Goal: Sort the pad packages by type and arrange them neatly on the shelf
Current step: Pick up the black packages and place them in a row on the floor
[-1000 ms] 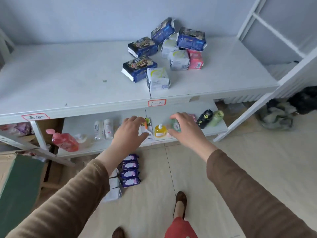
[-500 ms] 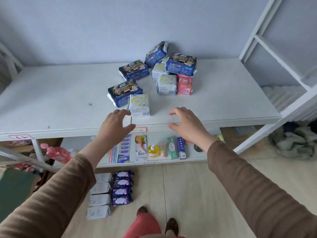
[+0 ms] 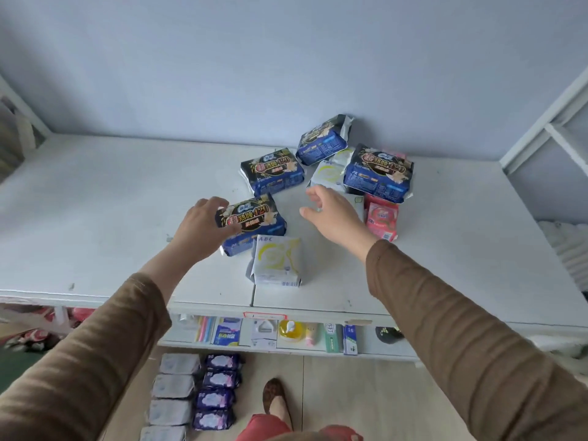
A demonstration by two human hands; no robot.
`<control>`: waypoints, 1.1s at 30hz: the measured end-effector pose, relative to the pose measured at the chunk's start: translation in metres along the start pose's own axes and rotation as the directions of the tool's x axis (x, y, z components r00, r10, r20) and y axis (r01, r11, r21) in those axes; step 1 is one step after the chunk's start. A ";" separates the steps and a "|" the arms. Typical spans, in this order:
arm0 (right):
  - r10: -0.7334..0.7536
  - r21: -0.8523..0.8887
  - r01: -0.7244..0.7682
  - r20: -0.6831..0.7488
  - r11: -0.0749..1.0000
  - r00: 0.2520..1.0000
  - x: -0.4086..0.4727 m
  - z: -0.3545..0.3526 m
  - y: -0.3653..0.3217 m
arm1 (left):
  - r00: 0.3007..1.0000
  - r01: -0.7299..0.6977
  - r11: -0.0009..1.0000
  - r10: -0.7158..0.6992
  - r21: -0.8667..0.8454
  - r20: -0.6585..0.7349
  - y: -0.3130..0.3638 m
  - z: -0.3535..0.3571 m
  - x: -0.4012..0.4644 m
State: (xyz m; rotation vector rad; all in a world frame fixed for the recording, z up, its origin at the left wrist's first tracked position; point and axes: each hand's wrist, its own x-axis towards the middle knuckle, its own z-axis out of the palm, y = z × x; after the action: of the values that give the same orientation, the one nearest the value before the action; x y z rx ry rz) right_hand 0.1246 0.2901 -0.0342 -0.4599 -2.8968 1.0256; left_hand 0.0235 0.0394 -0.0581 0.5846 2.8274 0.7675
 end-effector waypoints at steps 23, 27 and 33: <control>0.332 0.105 -0.447 0.527 0.888 0.782 0.235 0.027 -0.009 | 0.699 0.255 0.960 -0.263 0.112 0.664 -0.019 -0.001 0.098; 0.295 0.353 -0.459 0.428 0.815 0.854 0.228 0.033 -0.011 | 0.756 0.261 0.965 -0.227 0.036 0.613 -0.017 -0.013 0.093; 0.264 0.727 -0.309 0.180 0.613 0.948 0.171 0.019 -0.012 | 0.935 0.190 0.978 -0.154 -0.083 0.319 -0.028 -0.044 0.072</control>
State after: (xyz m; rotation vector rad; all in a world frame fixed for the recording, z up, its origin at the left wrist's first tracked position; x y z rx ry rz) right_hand -0.0448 0.3189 -0.0523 -0.8353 -2.1332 2.1558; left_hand -0.0623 0.0266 -0.0381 0.3932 2.4873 0.7250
